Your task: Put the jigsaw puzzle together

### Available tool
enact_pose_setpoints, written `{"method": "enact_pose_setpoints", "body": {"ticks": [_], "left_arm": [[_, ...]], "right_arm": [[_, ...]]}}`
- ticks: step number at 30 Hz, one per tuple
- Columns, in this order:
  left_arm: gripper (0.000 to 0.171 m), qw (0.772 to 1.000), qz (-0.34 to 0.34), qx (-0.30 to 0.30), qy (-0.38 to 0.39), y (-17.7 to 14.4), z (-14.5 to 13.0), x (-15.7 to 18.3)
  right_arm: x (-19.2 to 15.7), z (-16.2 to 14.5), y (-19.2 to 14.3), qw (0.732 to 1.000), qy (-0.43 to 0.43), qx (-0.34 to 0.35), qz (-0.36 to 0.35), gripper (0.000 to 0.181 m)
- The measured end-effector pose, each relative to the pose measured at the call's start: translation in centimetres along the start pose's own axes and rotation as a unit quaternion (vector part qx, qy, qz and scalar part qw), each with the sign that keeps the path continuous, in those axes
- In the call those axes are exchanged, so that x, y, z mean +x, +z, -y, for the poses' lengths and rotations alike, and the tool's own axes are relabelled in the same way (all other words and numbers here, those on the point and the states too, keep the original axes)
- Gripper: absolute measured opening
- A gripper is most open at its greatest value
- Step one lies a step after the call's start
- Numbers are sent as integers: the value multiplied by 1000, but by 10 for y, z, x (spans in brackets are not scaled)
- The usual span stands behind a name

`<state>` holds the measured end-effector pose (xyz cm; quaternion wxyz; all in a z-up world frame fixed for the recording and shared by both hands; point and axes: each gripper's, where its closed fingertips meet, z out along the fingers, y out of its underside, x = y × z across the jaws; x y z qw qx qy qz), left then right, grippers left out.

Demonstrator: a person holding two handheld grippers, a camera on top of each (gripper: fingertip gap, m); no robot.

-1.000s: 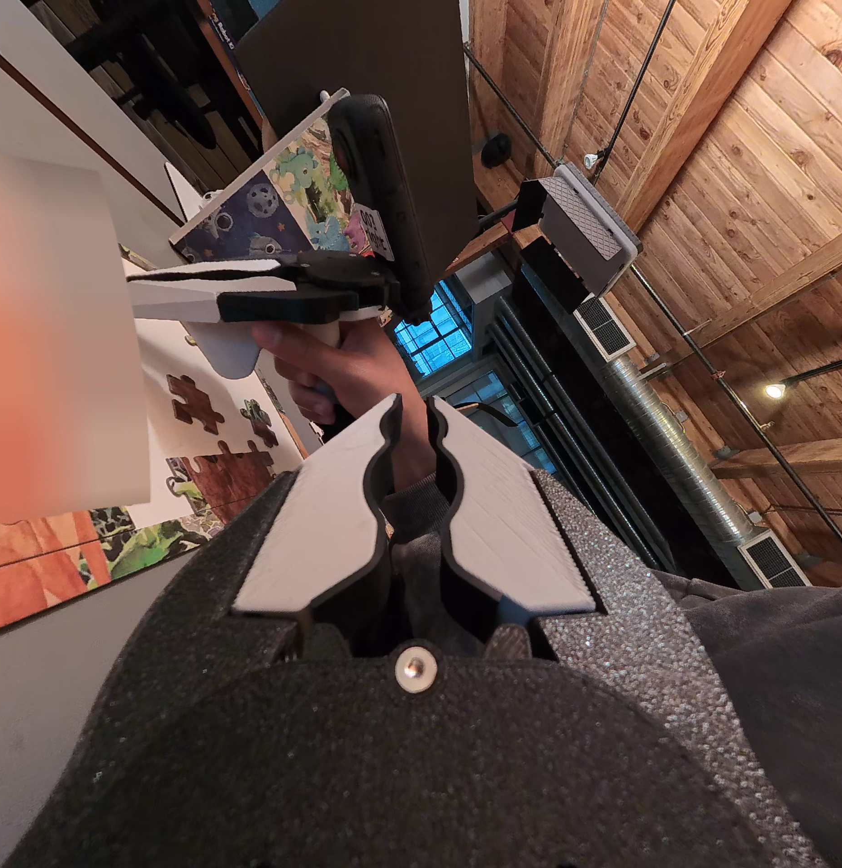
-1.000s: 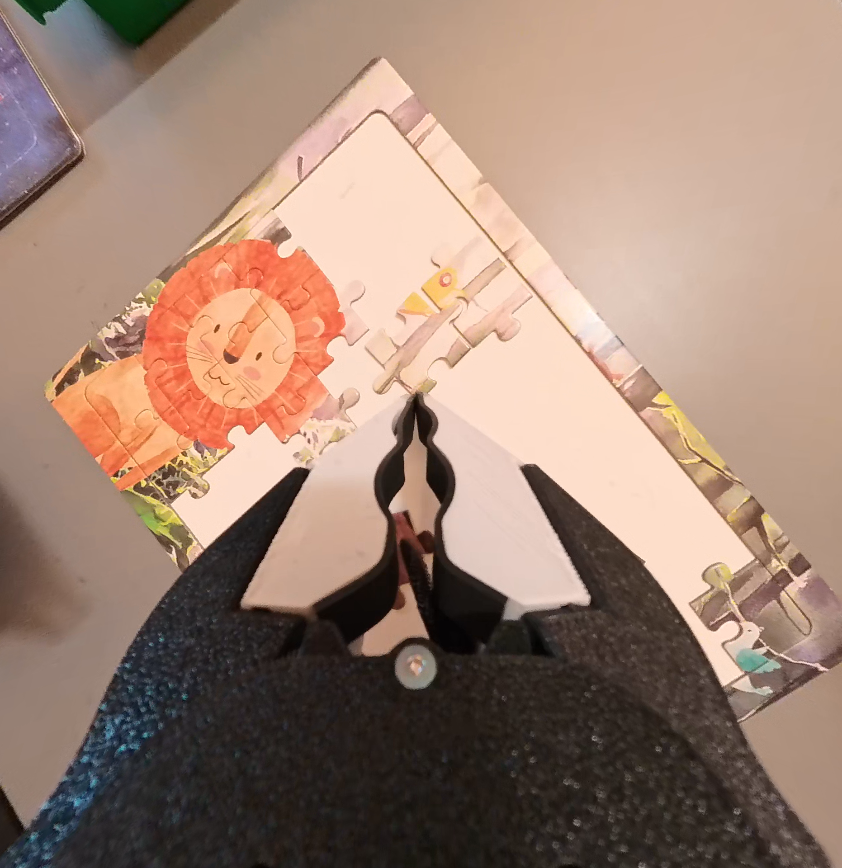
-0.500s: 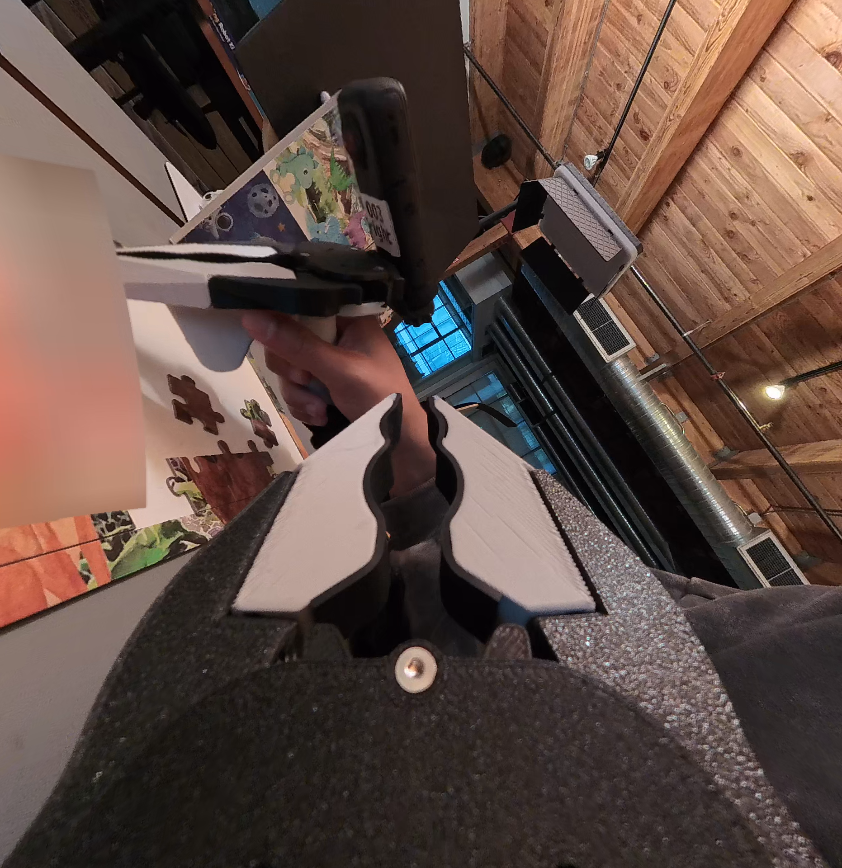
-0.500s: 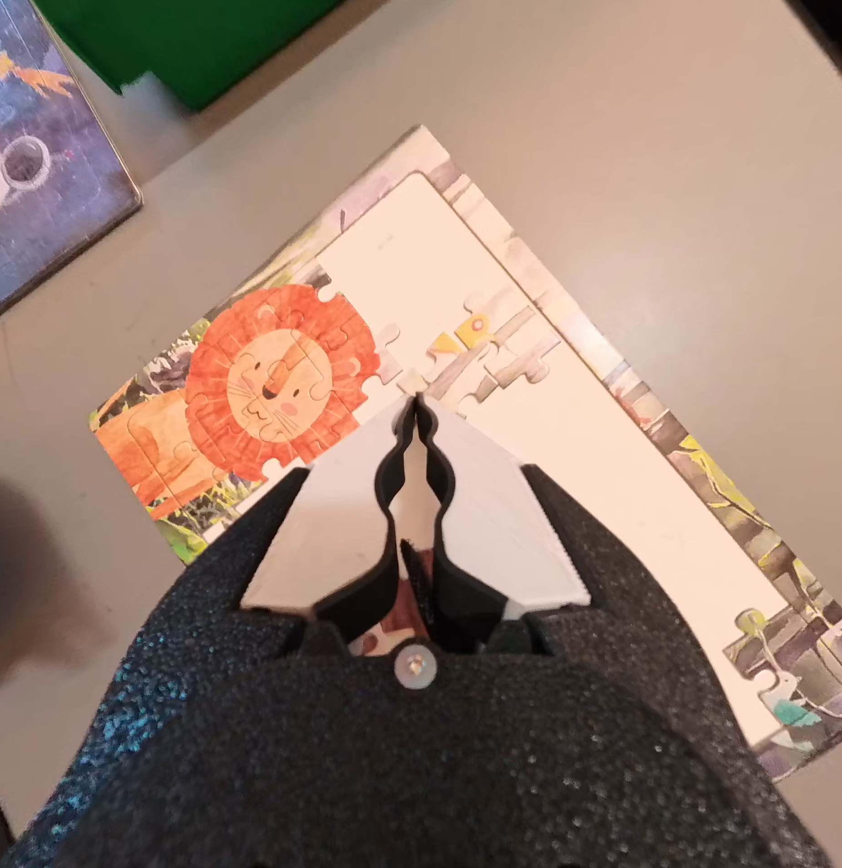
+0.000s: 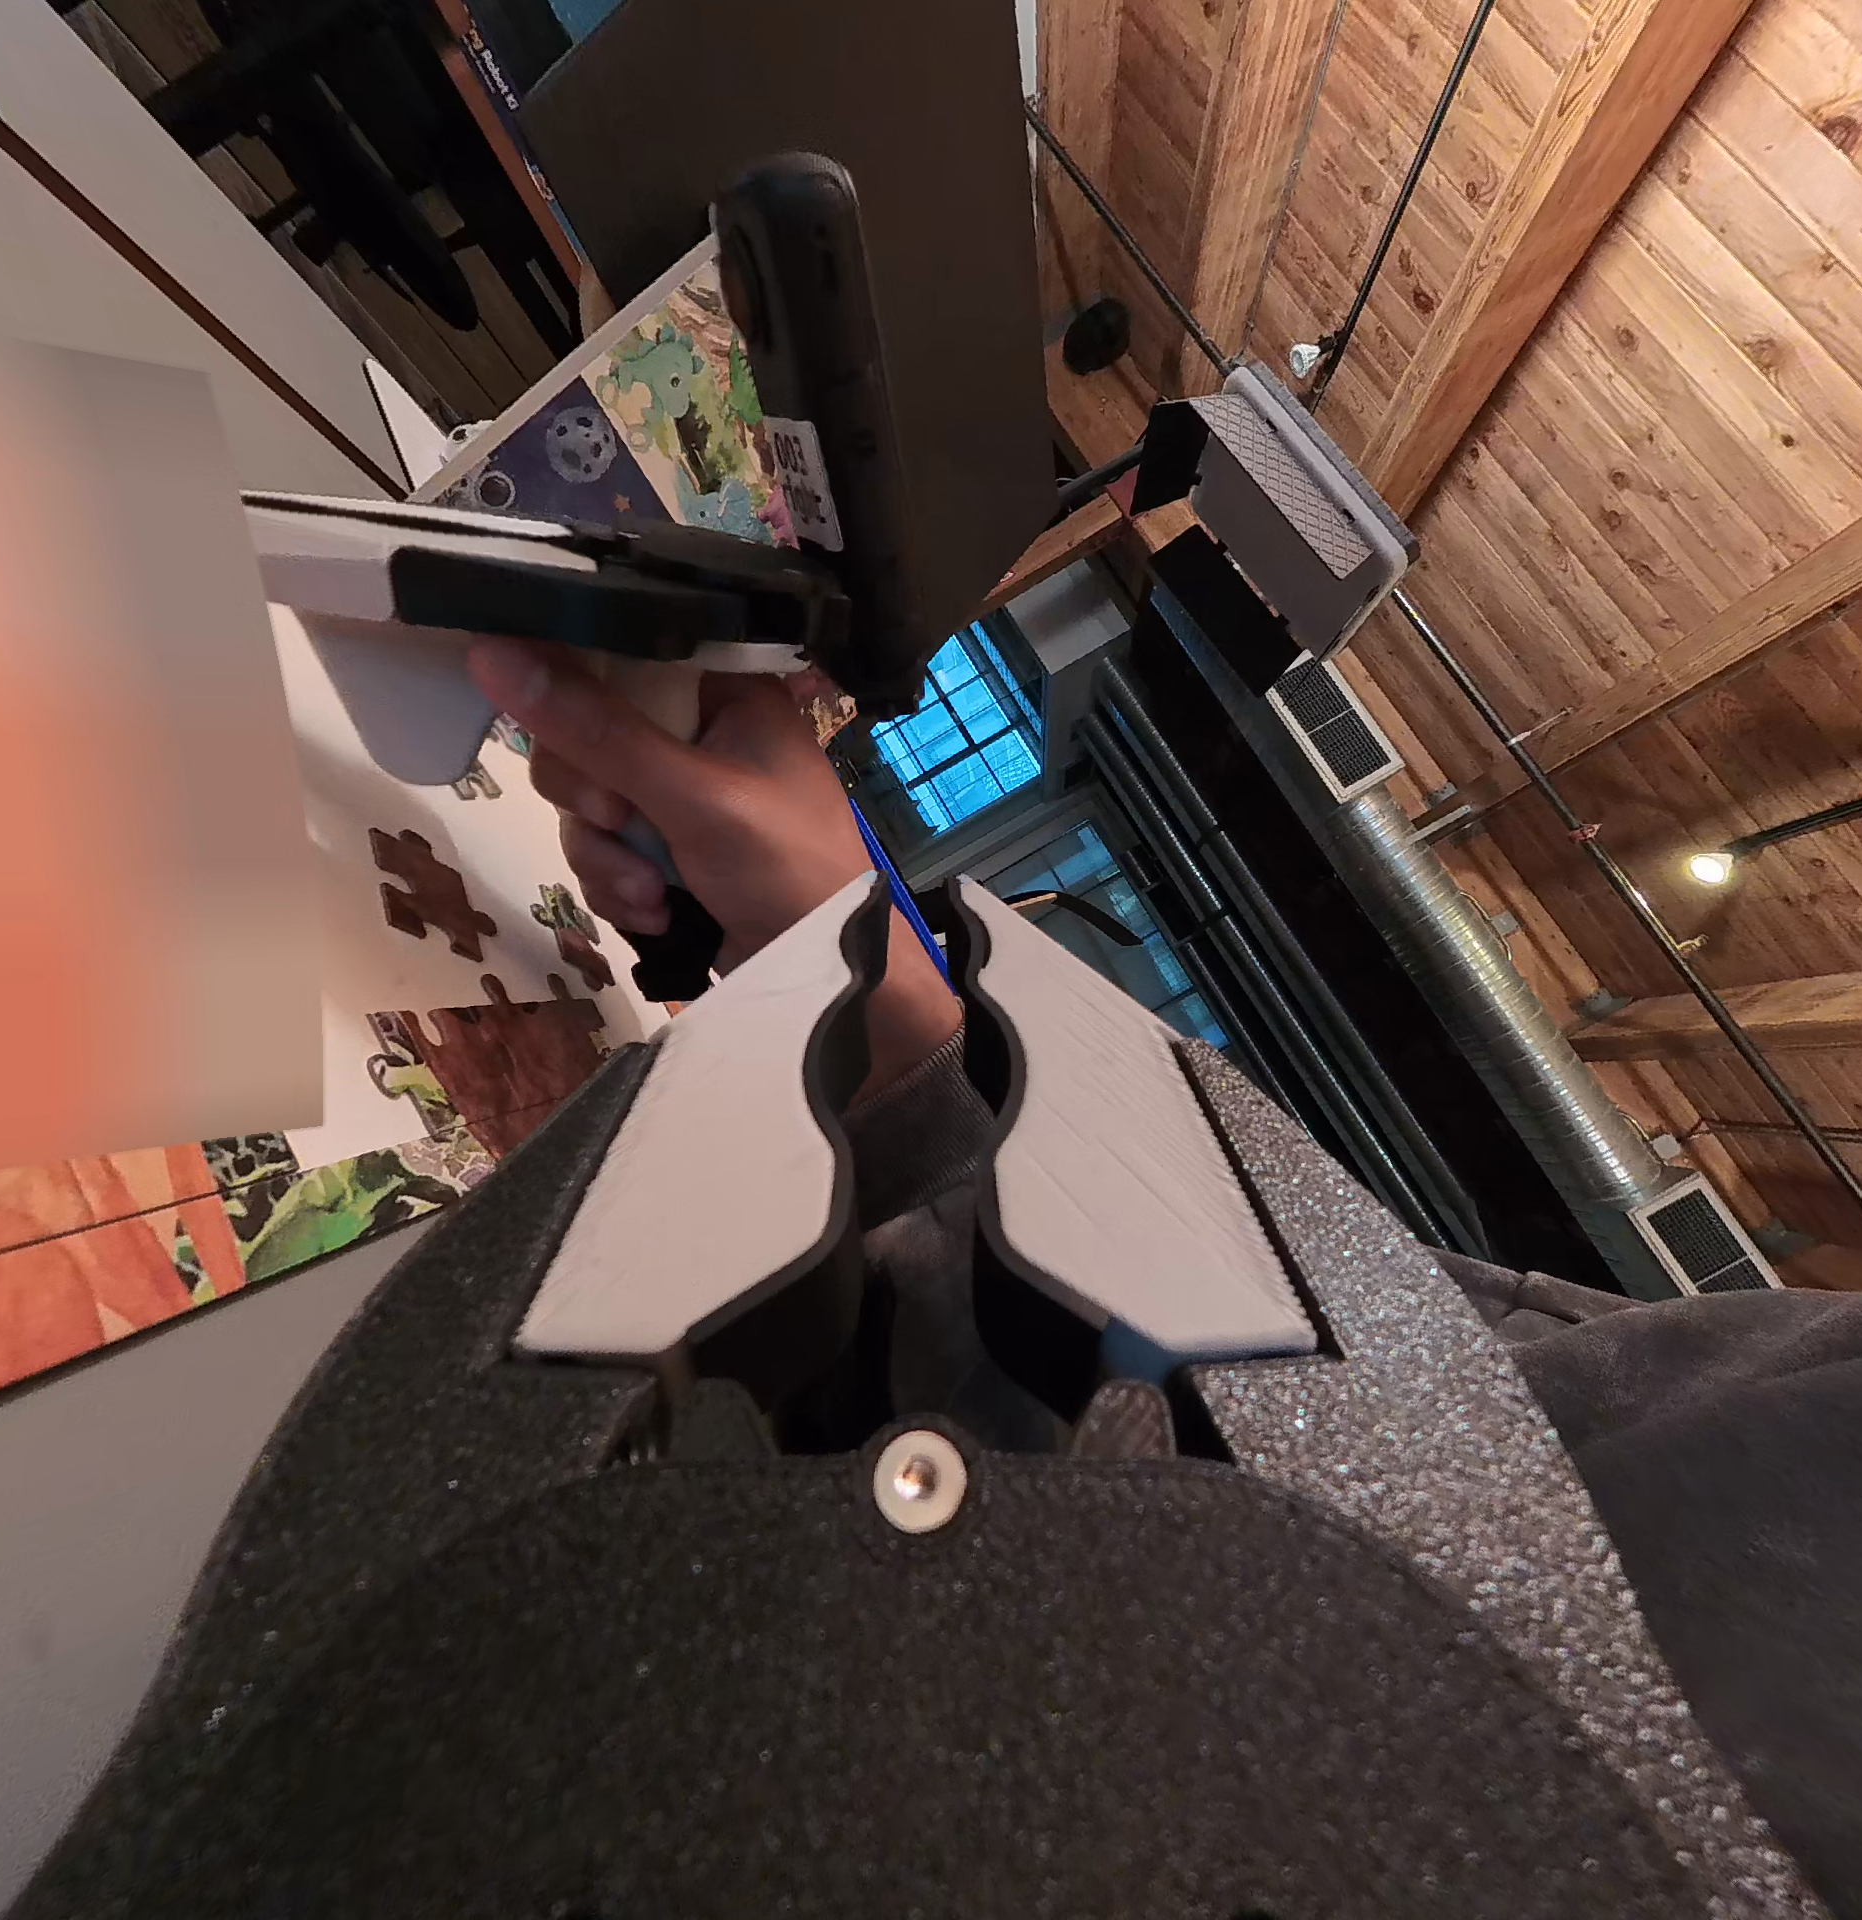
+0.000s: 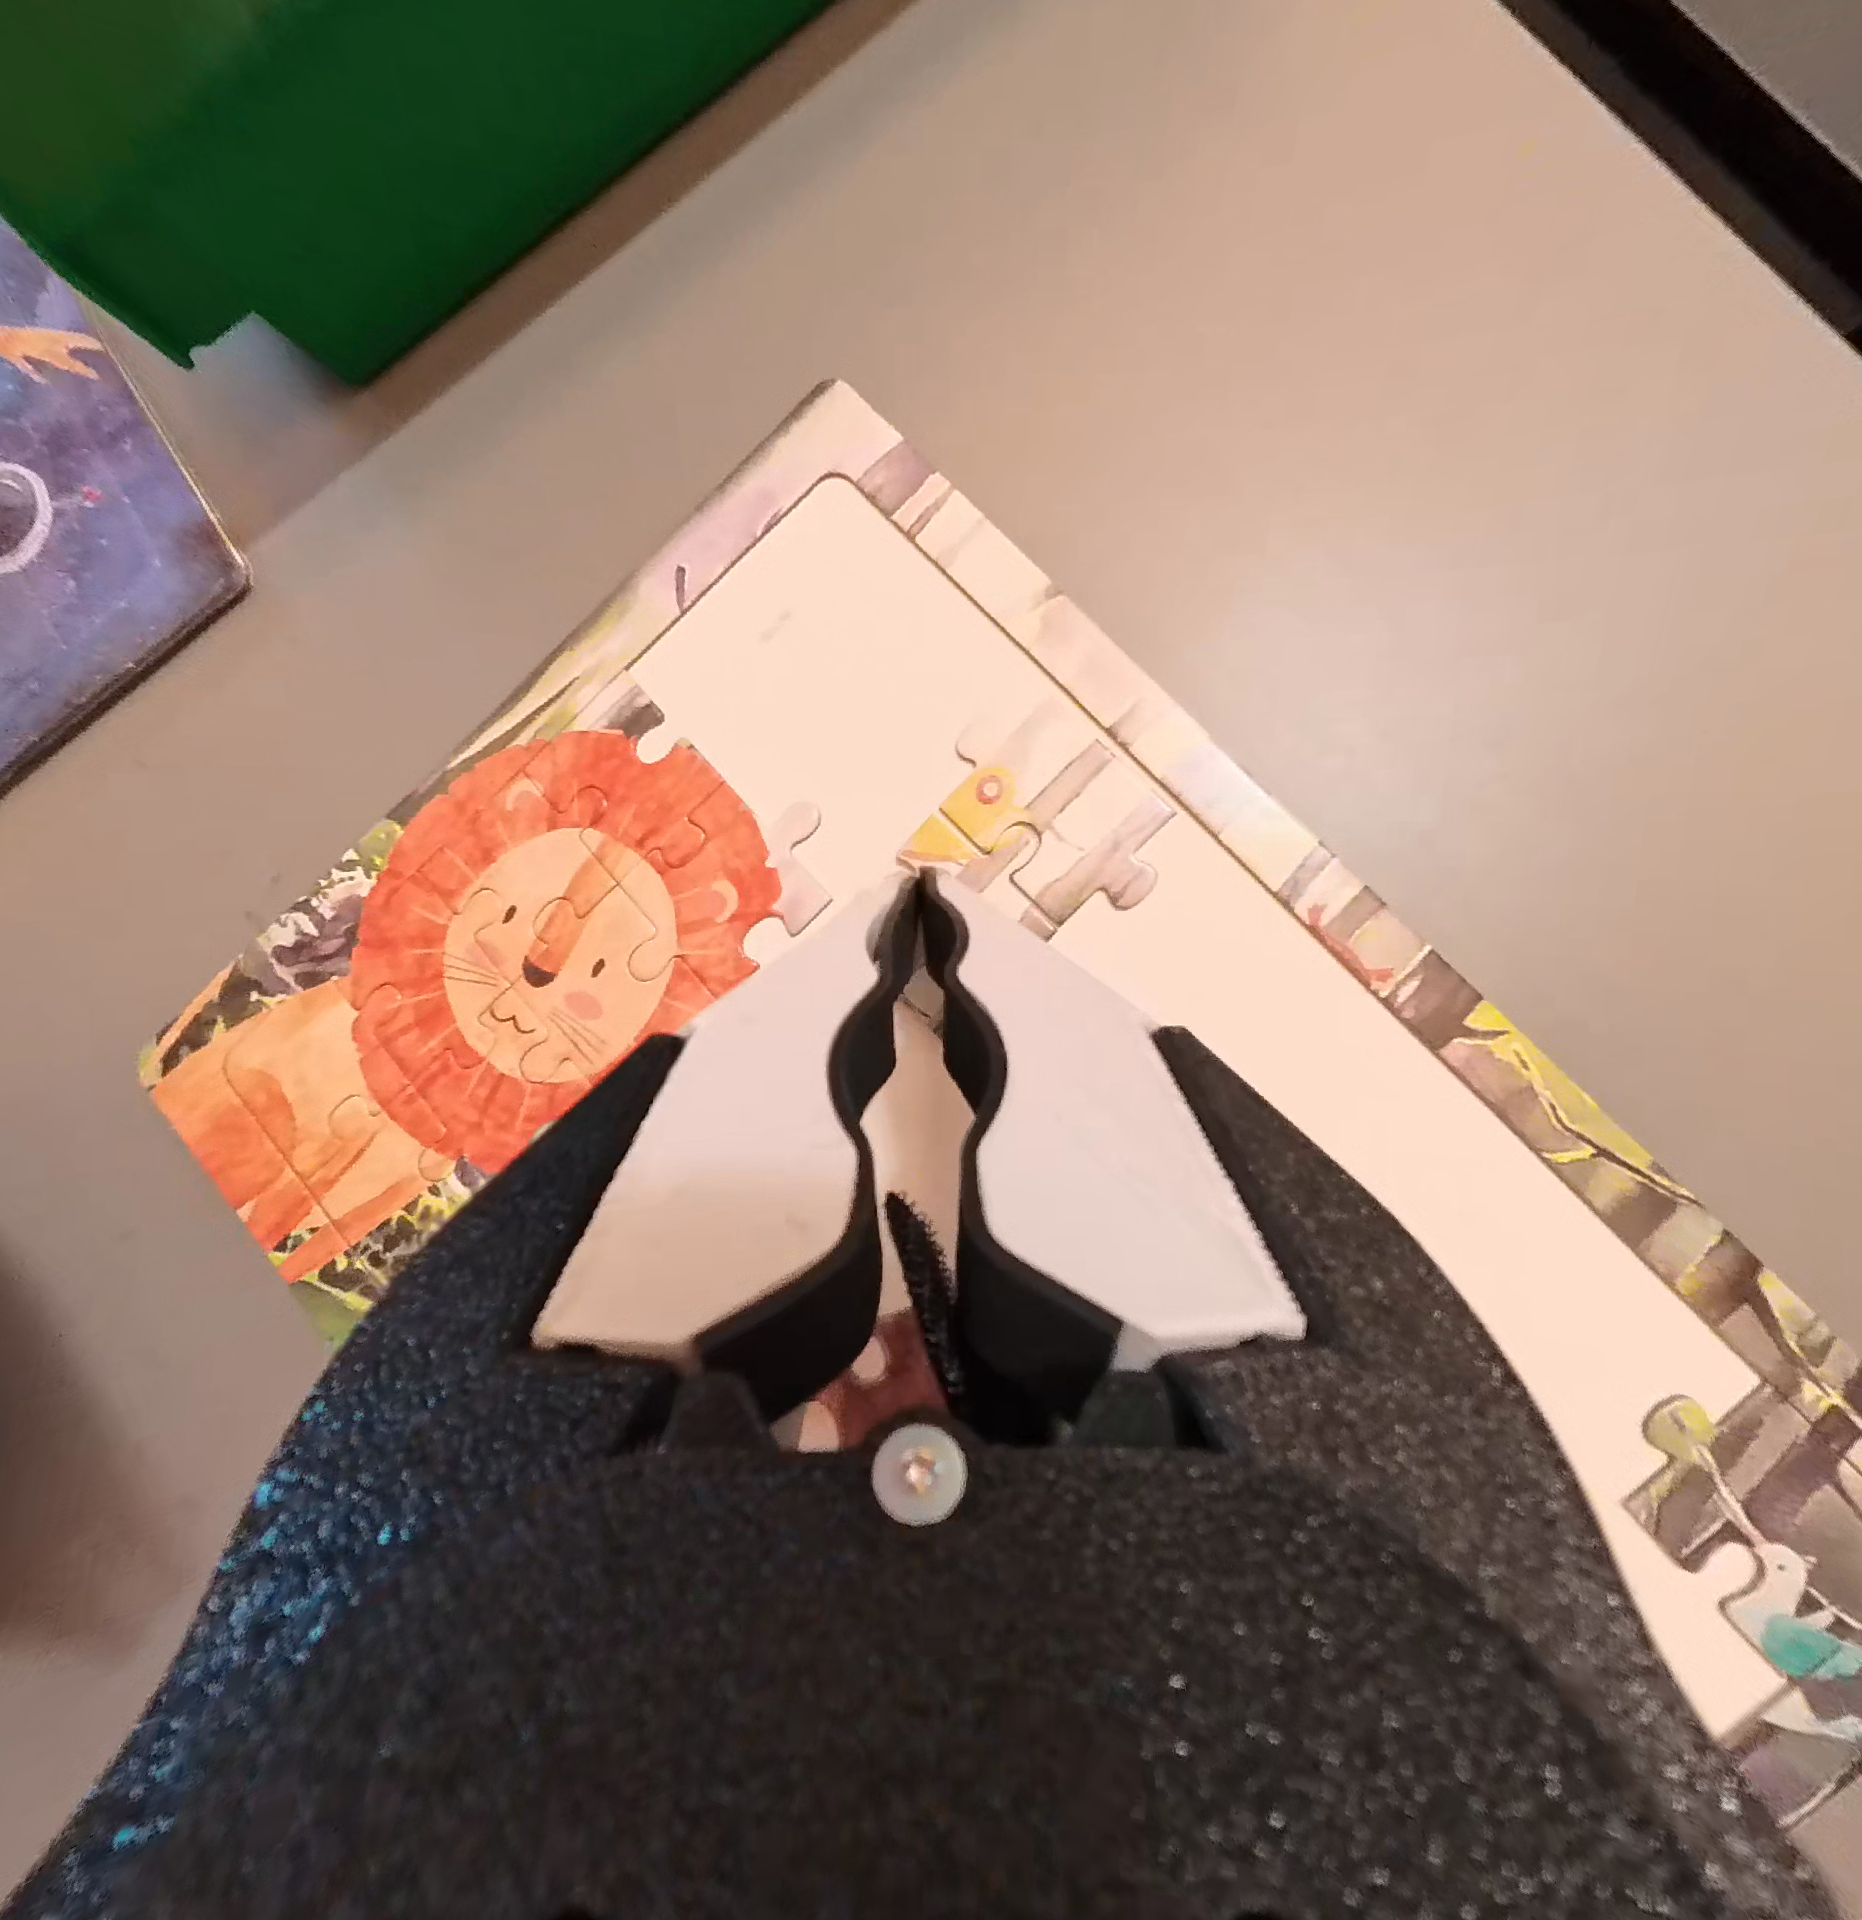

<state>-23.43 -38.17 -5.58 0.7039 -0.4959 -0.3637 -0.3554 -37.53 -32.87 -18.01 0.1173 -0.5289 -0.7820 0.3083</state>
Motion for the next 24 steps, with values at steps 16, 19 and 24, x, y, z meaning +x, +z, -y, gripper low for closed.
{"method": "enact_pose_setpoints", "body": {"ticks": [16, 19, 24], "left_arm": [[9, 1000, 1, 0, 0, 0, 0, 0], [9, 1000, 1, 0, 0, 0, 0, 0], [9, 1000, 2, 0, 1, 0, 0, 0]], "right_arm": [[13, 6, -6, 1000, 10, 12, -14, 0], [17, 4, 0, 999, -18, -2, -38, 0], [18, 3, 3, 997, -54, -17, -53, 0]]}}
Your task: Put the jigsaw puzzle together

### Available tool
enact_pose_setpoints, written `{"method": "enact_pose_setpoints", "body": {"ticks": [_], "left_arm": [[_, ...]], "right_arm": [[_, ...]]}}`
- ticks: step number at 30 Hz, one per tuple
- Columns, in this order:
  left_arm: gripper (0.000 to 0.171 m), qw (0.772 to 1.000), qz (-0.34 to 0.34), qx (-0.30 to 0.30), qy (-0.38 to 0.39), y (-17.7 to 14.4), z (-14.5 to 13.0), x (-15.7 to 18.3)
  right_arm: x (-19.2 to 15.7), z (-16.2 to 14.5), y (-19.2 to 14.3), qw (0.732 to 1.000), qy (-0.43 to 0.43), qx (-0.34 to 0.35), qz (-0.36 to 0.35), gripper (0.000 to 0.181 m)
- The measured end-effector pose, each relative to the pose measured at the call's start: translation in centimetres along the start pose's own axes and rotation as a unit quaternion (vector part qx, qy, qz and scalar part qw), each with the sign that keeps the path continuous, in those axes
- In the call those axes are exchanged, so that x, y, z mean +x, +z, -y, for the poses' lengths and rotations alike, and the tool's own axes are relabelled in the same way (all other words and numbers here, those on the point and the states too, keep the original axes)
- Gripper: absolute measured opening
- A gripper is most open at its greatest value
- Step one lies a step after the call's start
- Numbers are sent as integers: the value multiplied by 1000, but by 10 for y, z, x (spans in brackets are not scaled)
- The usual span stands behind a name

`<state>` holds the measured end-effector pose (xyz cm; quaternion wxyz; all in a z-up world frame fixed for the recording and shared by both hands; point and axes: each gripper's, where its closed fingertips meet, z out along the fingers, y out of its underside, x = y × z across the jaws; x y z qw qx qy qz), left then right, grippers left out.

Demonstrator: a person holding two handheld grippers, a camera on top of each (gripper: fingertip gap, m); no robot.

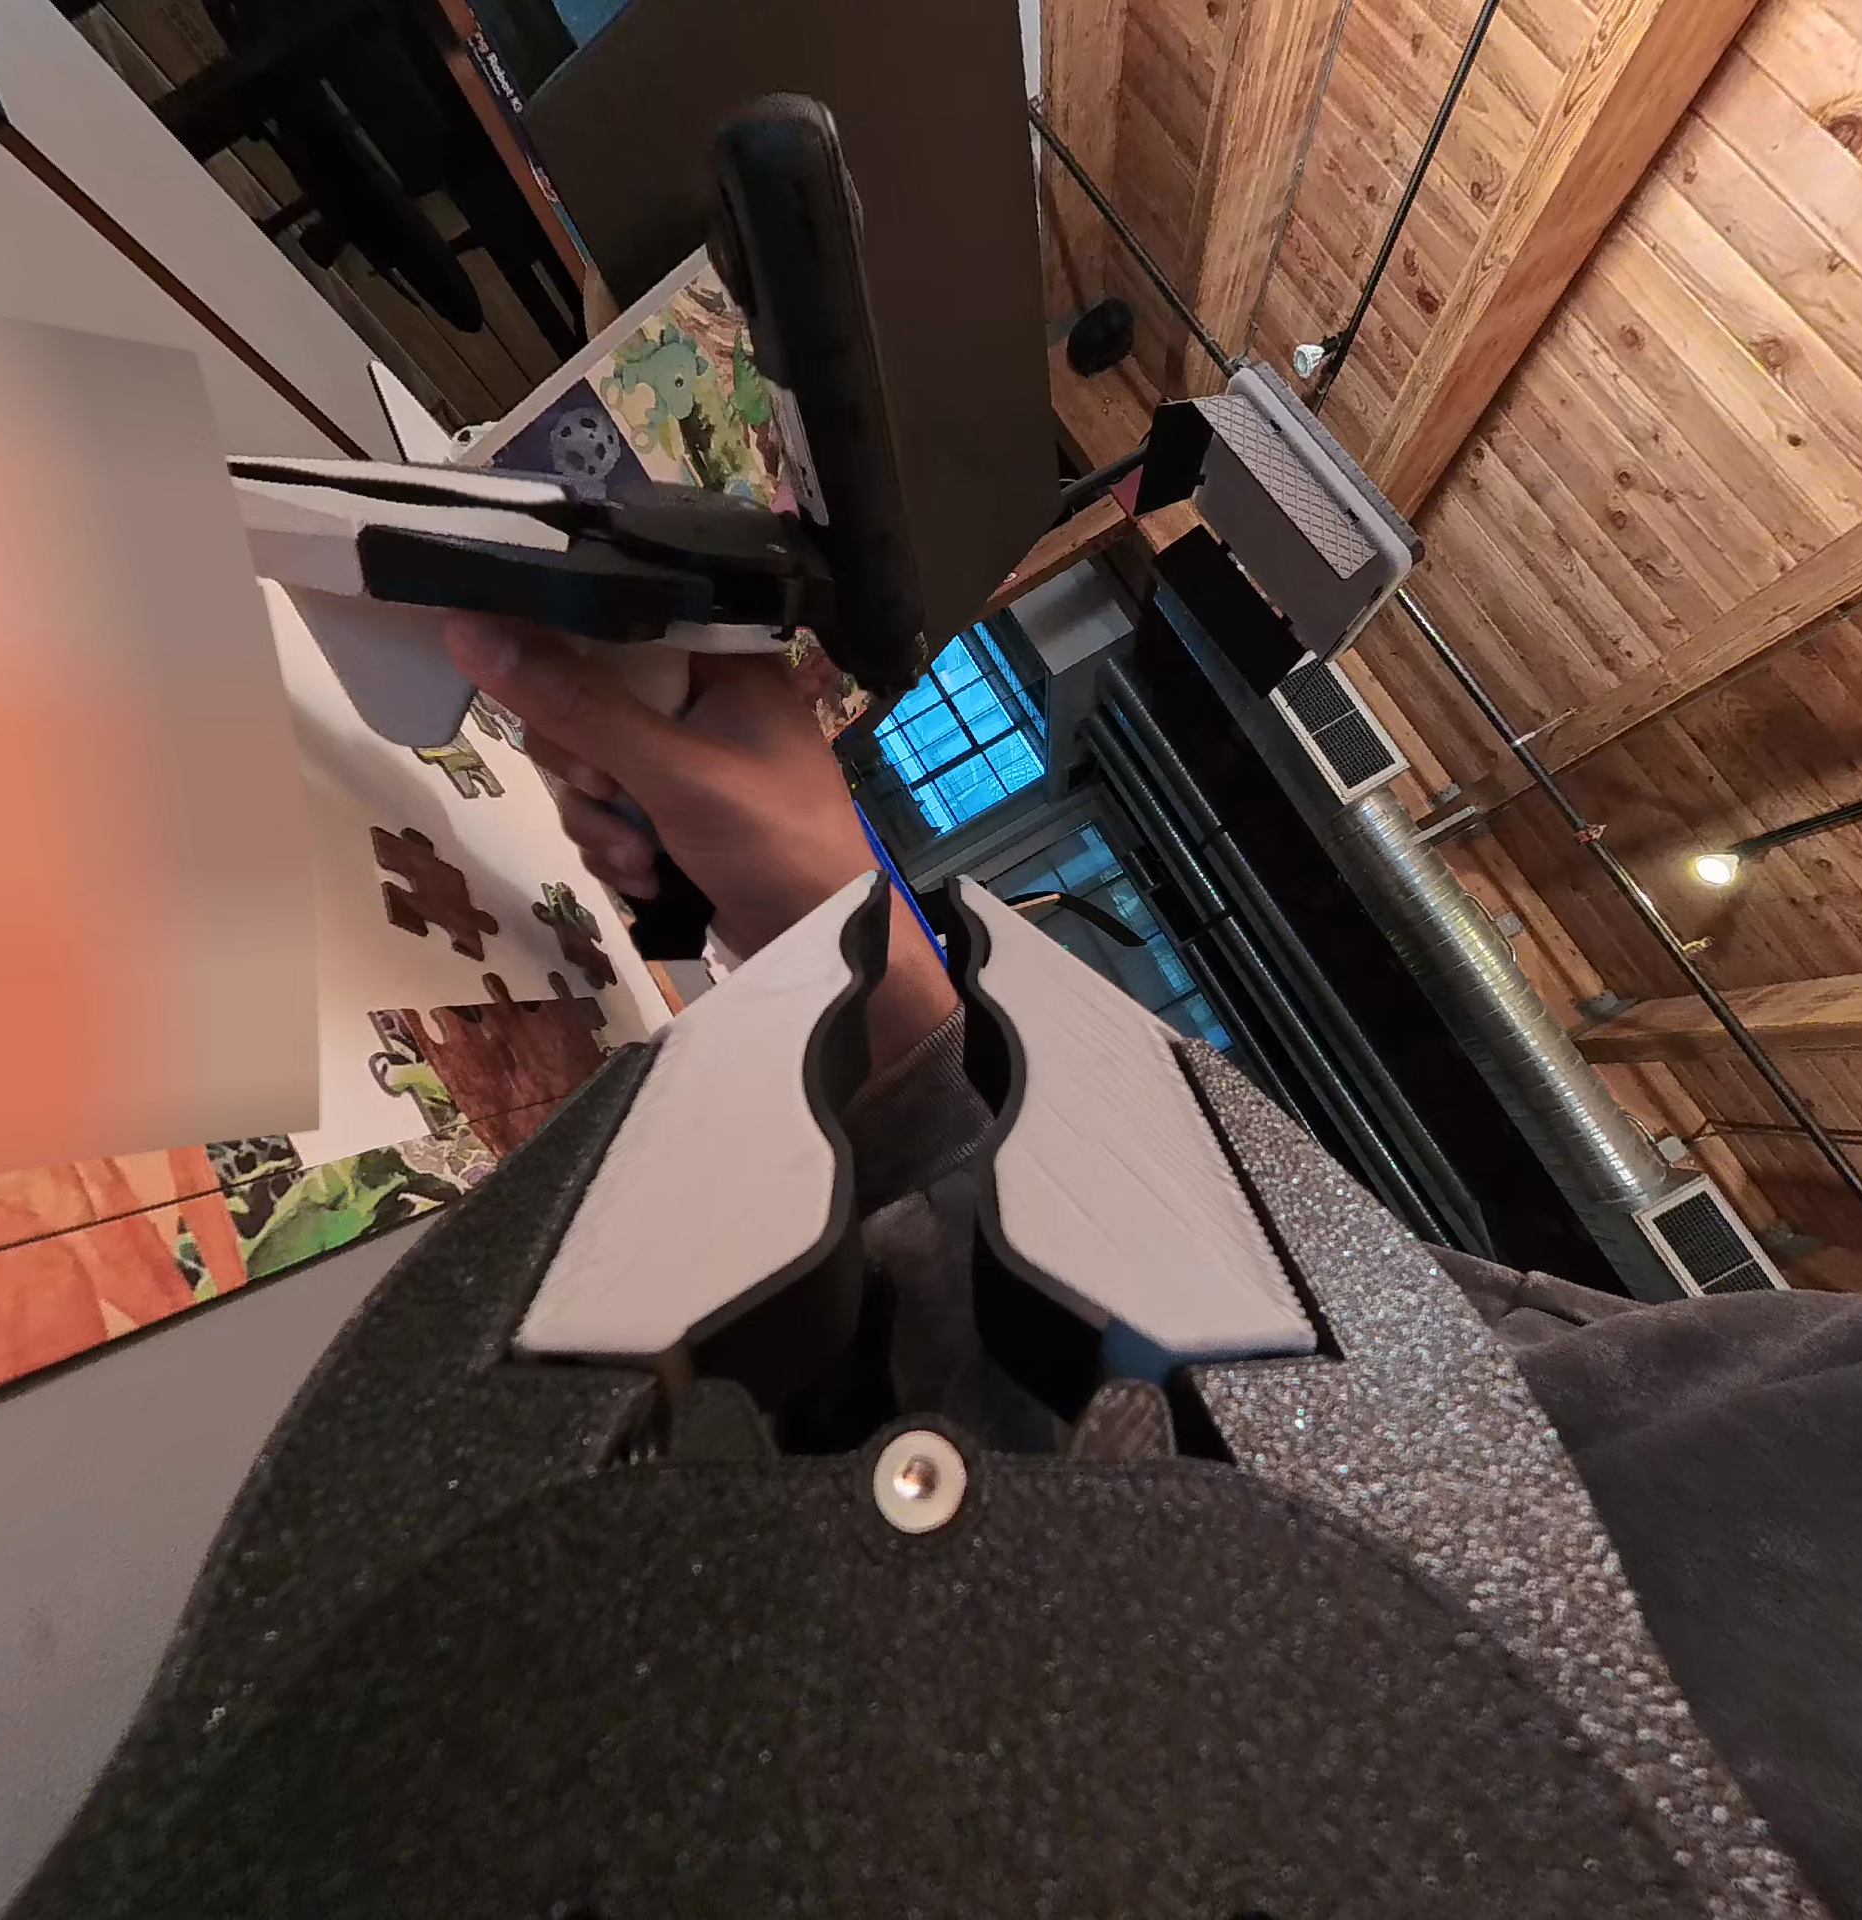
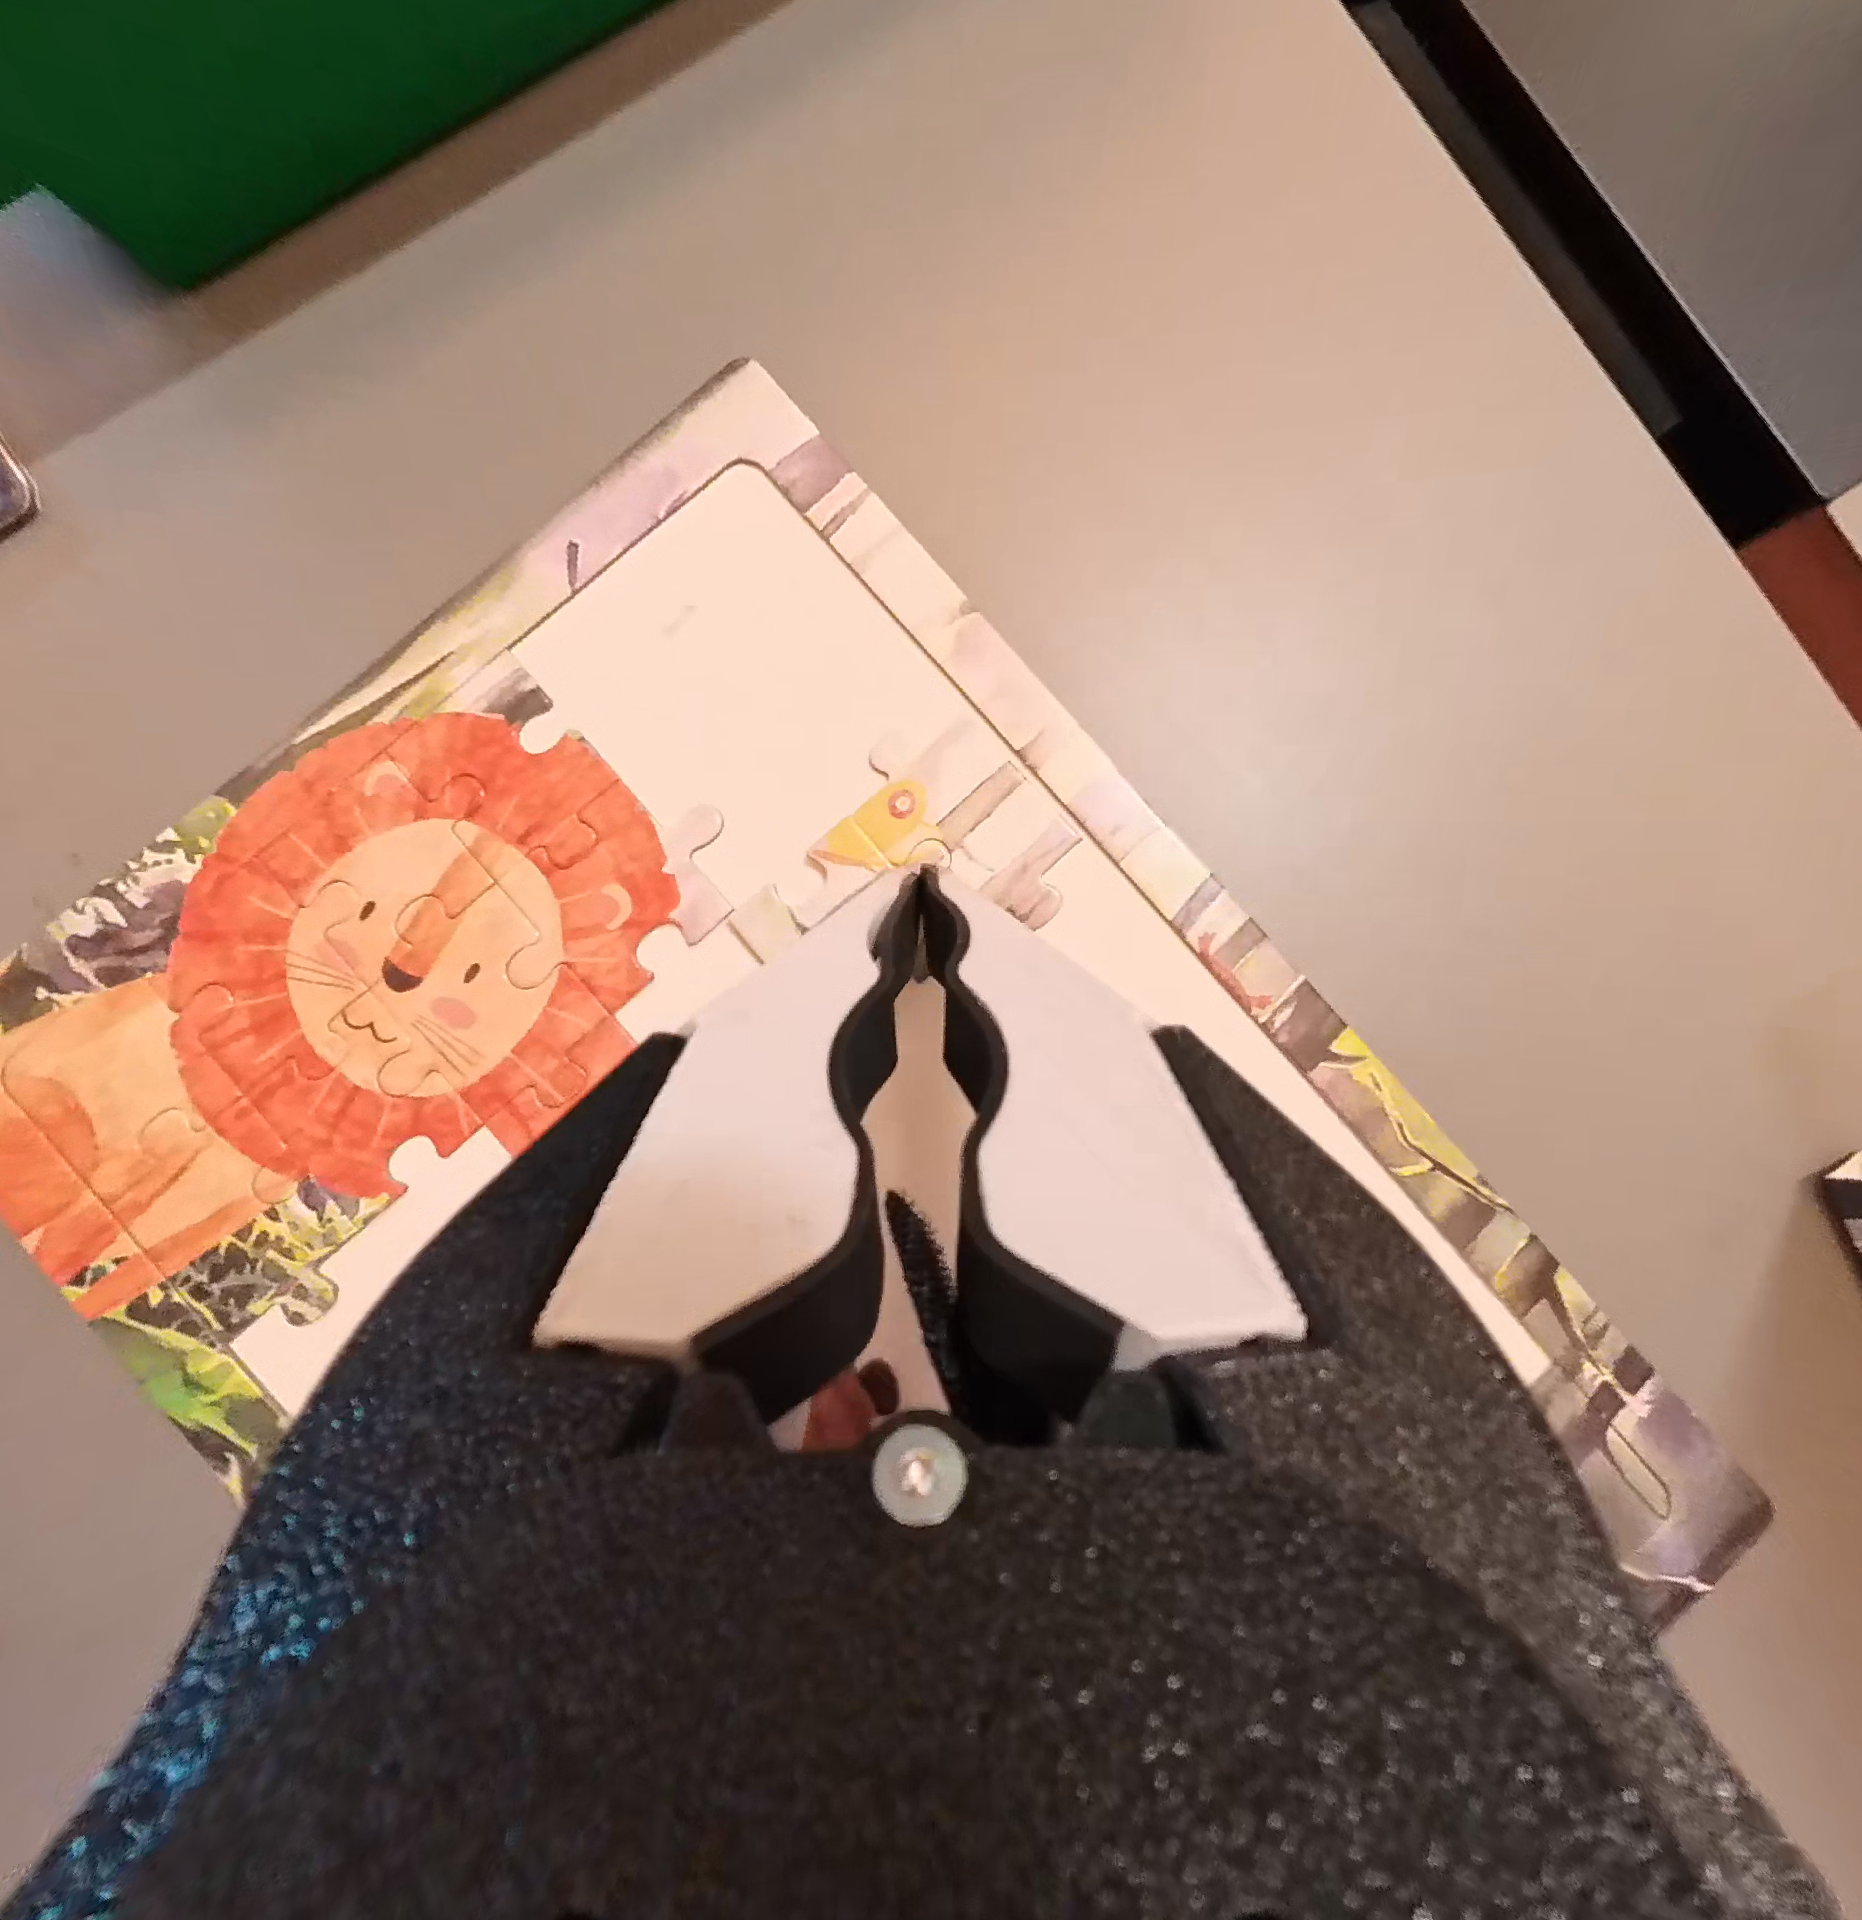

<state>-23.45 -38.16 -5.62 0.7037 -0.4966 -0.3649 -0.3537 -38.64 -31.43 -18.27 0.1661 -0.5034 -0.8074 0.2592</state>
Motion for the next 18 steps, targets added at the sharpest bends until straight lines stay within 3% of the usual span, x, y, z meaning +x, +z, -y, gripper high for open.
{"method": "enact_pose_setpoints", "body": {"ticks": [5, 9, 18], "left_arm": [[9, 1000, 0, -1, 1, 0, 0, 0], [9, 1000, 2, -1, 3, 0, 0, 0], [9, 1000, 1, -1, 3, 0, 0, 0]], "right_arm": [[0, 1, 0, 999, -31, -21, -14, 0], [-1, 14, -9, 999, -29, 9, -18, 0], [-10, 2, 3, 999, -42, -18, 3, 0]]}}
